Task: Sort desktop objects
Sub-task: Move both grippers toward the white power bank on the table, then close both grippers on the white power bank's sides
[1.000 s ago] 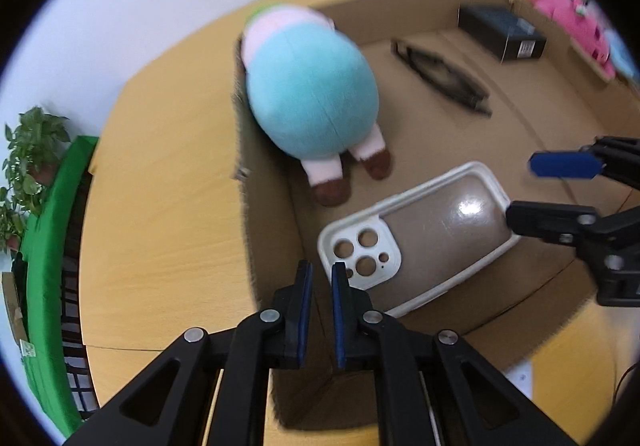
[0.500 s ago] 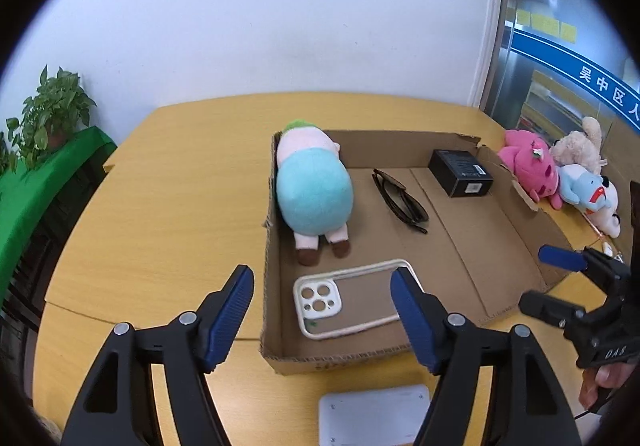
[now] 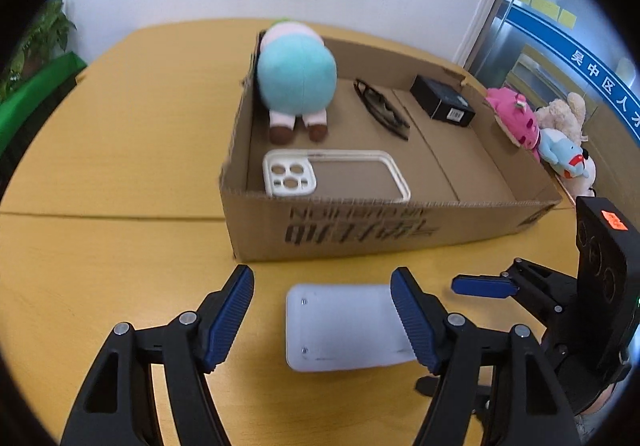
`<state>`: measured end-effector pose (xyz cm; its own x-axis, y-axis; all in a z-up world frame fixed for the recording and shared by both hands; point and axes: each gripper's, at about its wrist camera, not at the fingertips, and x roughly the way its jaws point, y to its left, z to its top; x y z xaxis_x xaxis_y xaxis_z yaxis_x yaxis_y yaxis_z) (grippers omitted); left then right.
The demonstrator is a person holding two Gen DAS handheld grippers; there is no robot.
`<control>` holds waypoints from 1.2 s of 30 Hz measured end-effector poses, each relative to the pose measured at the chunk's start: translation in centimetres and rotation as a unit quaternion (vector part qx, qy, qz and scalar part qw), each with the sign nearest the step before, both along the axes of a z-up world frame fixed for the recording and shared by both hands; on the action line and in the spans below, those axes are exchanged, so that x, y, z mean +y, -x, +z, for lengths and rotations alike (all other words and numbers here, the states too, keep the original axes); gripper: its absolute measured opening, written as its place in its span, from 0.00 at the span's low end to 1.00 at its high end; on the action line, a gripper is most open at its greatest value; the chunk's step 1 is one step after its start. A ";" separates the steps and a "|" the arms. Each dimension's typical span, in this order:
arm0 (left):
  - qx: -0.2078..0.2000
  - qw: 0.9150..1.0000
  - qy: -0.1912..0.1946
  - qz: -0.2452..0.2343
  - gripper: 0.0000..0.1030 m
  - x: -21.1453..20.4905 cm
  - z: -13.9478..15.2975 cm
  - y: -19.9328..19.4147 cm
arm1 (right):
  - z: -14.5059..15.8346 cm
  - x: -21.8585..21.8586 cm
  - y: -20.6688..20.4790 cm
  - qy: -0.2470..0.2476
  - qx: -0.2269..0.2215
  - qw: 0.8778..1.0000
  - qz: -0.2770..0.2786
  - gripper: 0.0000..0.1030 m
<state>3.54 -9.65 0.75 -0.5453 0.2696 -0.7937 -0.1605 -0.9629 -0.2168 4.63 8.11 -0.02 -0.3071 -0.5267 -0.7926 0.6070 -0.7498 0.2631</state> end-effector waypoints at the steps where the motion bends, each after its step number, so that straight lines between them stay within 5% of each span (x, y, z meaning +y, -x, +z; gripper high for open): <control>1: -0.011 1.000 0.000 -0.004 0.69 0.1 -0.8 0.1 | -0.4 -0.4 -0.2 -0.007 -0.002 1.000 0.005 0.93; 8: -0.052 0.999 -0.011 -0.008 0.69 0.3 -4.3 0.0 | -2.2 -2.0 -0.8 -0.045 0.012 0.999 0.023 0.93; 14: -0.067 0.997 -0.041 -0.024 0.64 0.3 -5.5 0.1 | -2.7 -2.9 -1.3 -0.070 0.033 0.996 0.034 0.81; 20: -0.060 0.997 -0.041 -0.019 0.63 0.3 -5.5 -0.1 | -2.5 -2.9 -1.1 -0.071 0.043 0.996 0.010 0.68; 30: -0.036 0.999 -0.018 -0.006 0.47 0.4 -3.8 -1.1 | -2.1 -2.9 -0.9 -0.070 0.057 0.996 0.004 0.65; 36: -0.009 1.000 0.004 -0.005 0.47 1.6 -1.7 -1.5 | -0.7 -2.3 -1.0 -0.058 0.072 0.996 -0.003 0.65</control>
<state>5.00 -8.09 -0.98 -0.5285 0.2685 -0.8053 -0.1656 -0.9630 -0.2125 5.60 5.77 -0.70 -0.4237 -0.4328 -0.7957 0.6281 -0.7733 0.0861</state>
